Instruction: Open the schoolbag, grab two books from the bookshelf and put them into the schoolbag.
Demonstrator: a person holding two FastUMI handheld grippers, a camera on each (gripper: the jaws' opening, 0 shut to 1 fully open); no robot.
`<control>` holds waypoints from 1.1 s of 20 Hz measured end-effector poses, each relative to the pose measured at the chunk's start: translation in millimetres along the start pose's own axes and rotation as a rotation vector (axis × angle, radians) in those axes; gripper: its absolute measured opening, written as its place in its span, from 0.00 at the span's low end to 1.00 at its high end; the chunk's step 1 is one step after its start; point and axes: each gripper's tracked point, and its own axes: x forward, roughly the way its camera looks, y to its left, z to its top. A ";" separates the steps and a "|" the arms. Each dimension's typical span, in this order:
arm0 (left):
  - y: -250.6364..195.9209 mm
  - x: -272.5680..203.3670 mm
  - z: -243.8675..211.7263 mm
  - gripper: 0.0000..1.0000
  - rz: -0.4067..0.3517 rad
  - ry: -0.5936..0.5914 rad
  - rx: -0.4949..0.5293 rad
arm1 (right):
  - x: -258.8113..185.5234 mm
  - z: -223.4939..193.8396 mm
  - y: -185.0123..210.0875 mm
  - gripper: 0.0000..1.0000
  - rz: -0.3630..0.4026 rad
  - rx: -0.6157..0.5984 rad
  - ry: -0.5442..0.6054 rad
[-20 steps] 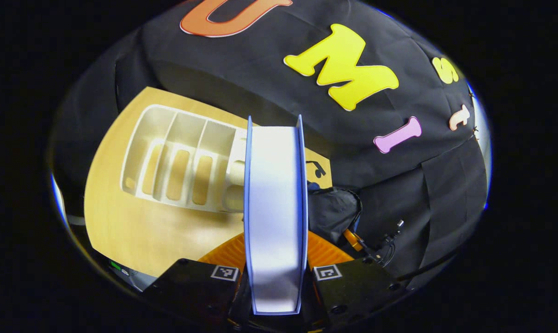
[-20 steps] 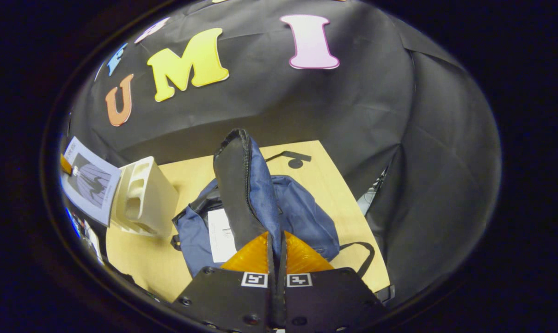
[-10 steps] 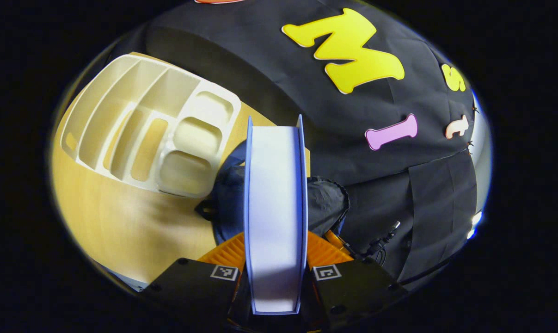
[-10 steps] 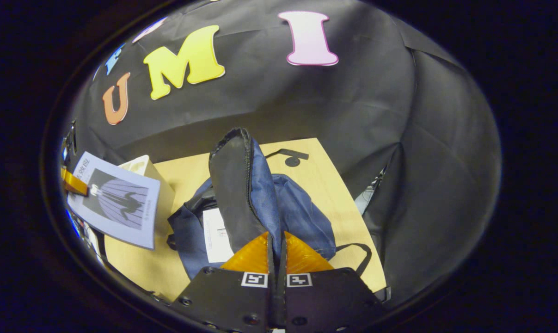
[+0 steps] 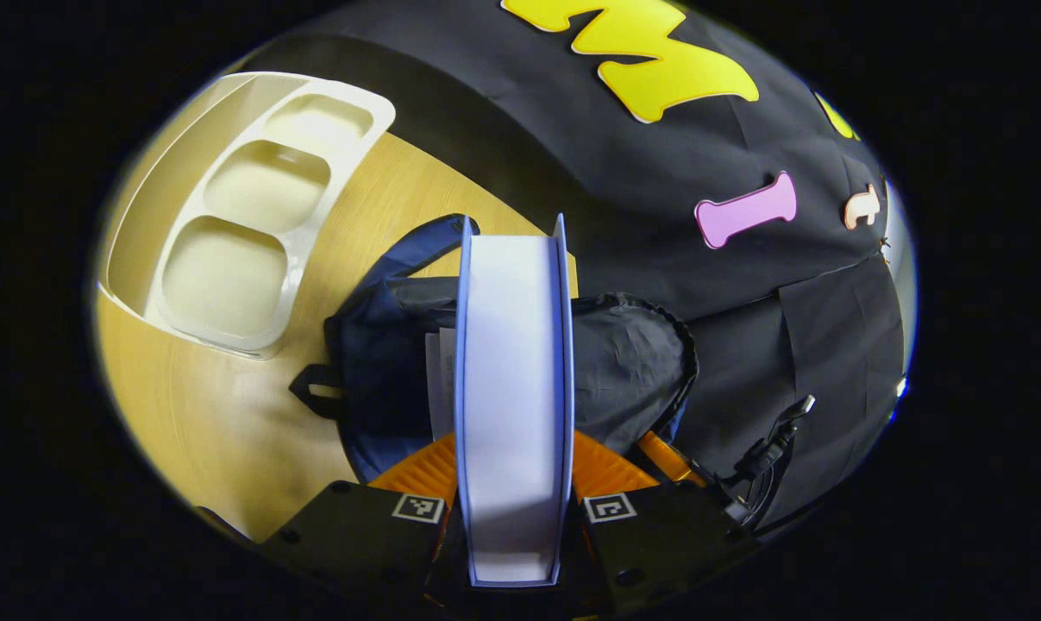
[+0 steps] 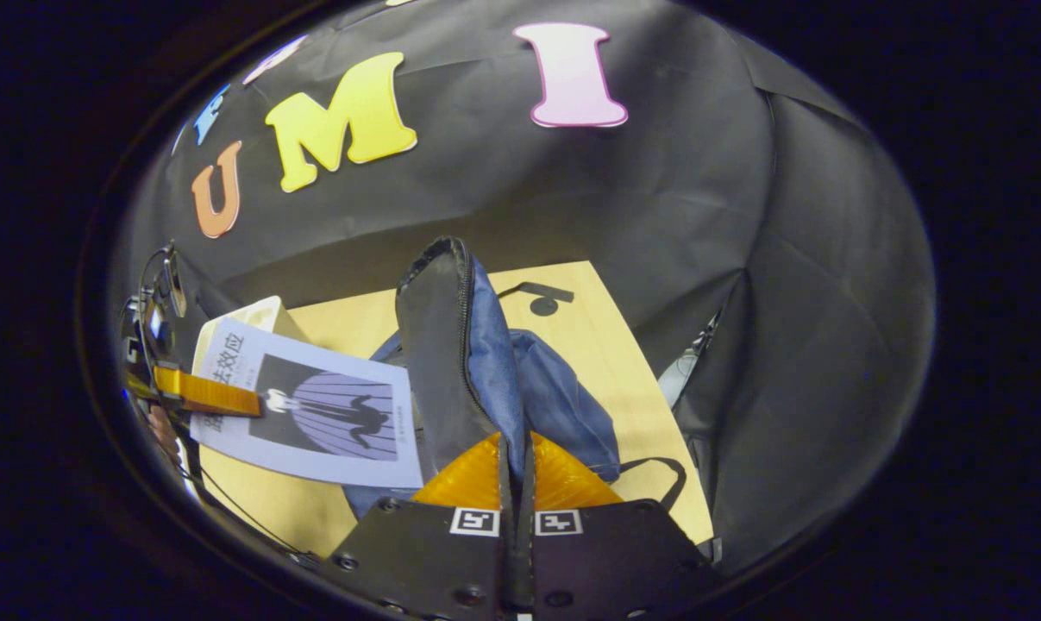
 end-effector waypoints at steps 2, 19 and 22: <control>2.4 11.6 -3.3 0.45 0.001 -0.002 -0.006 | -0.2 2.6 -1.6 0.01 -0.002 0.002 0.001; -8.0 89.8 -14.5 0.45 -0.201 -0.025 -0.137 | -7.3 24.7 -3.9 0.00 -0.008 -0.027 -0.009; -10.1 101.7 -15.7 0.45 -0.236 -0.024 -0.151 | -13.0 28.8 8.4 0.00 0.010 -0.038 -0.016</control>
